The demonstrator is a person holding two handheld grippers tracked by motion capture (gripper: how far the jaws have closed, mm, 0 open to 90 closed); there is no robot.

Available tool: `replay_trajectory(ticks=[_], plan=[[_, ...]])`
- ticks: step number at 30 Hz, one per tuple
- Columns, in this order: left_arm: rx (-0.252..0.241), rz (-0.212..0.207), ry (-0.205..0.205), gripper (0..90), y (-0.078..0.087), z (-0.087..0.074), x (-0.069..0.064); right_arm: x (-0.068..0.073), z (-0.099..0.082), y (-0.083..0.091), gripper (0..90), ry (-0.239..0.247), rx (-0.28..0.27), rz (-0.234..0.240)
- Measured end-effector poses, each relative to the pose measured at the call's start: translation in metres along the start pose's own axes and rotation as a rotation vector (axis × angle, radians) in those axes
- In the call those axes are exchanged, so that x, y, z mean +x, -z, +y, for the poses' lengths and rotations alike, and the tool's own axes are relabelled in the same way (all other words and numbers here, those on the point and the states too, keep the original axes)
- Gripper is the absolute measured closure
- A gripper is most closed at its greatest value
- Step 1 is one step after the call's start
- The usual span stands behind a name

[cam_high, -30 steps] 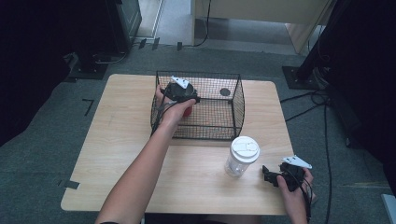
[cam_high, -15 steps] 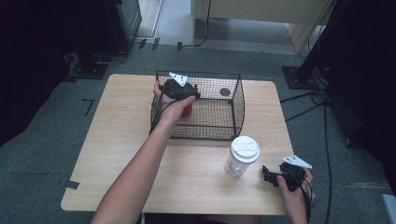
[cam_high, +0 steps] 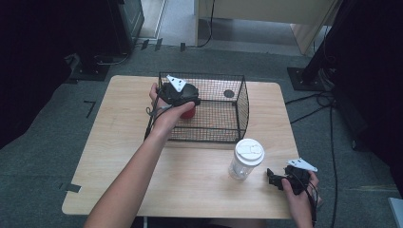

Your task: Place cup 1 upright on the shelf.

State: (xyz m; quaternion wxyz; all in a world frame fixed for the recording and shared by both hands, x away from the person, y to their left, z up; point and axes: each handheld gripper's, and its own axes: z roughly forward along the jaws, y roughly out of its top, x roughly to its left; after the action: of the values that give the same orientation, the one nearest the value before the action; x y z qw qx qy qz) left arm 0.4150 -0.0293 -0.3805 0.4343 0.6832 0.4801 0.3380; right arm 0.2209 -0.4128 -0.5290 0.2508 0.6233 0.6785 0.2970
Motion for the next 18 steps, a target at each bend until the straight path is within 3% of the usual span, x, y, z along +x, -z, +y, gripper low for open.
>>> replay_trajectory(ticks=[18], plan=[[-0.01, -0.039, -0.031, 2.5, 0.055, -0.029, 0.024, 0.0, 0.0, 0.0, 0.0, 0.0, 0.0, 0.0]])
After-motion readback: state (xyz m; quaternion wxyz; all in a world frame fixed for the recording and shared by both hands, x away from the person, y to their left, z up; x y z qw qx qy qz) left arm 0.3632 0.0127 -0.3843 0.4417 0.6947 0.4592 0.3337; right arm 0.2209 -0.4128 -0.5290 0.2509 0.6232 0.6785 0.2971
